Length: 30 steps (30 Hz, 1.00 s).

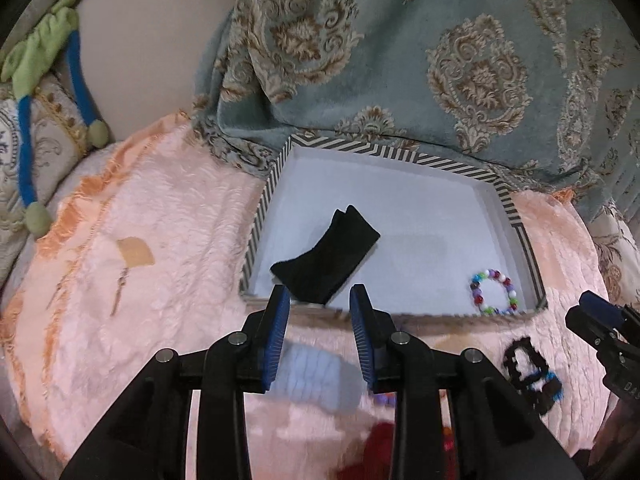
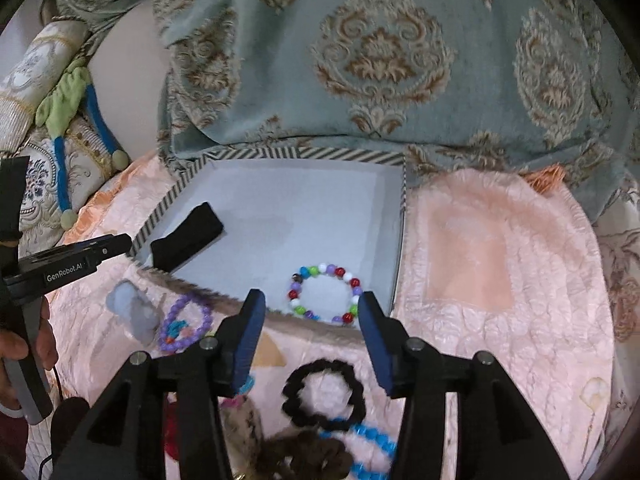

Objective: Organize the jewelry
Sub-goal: 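Place the black headband in the striped tray with the left tool while the right tool drops the bracelet there, then move both tools back toward the remaining accessories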

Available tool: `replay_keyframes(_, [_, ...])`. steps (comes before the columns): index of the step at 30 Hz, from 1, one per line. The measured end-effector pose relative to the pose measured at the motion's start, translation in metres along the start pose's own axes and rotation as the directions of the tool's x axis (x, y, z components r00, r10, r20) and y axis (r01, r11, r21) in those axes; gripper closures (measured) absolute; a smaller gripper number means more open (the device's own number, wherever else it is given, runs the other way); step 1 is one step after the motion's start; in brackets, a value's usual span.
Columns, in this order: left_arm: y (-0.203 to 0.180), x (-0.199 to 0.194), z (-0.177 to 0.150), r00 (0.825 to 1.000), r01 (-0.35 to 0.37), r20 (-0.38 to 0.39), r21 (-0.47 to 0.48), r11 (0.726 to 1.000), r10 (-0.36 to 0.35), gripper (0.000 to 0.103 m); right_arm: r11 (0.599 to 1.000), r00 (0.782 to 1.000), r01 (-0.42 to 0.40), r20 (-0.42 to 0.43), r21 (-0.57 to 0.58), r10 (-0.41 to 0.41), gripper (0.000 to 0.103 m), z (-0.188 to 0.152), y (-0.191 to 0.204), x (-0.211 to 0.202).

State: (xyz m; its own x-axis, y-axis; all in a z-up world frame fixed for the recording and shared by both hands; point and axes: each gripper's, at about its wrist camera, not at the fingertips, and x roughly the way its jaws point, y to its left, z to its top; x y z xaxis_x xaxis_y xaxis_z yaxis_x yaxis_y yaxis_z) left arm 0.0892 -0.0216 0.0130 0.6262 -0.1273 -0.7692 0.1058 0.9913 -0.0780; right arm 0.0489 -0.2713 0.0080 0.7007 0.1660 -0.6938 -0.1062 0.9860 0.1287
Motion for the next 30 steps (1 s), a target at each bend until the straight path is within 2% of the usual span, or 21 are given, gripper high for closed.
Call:
replay_keyframes(3, [-0.003,-0.02,-0.01,0.999,-0.022,0.031,0.019,1.0,0.021,0.088,1.0,1.0,0.001,0.016,-0.011,-0.001,0.044,-0.008,0.009,-0.016])
replay_keyframes(10, [-0.007,-0.057,-0.035,0.996,-0.044,0.074,0.025,0.999,0.042,0.088,1.0,0.999,0.001,0.032,-0.014,-0.001,0.043,-0.029,0.023,-0.046])
replay_keyframes(23, [-0.012,-0.091,-0.063,0.993,-0.062,0.106,0.016,0.998,0.06,0.088,1.0,0.999,0.003,0.043,-0.004,-0.003,0.042,-0.049,0.032,-0.074])
replay_keyframes(30, [-0.015,-0.101,-0.07,0.99,-0.066,0.123,0.017,0.998,0.063,0.088,1.0,0.999,0.01,0.045,-0.007,-0.01,0.036,-0.056,0.035,-0.085])
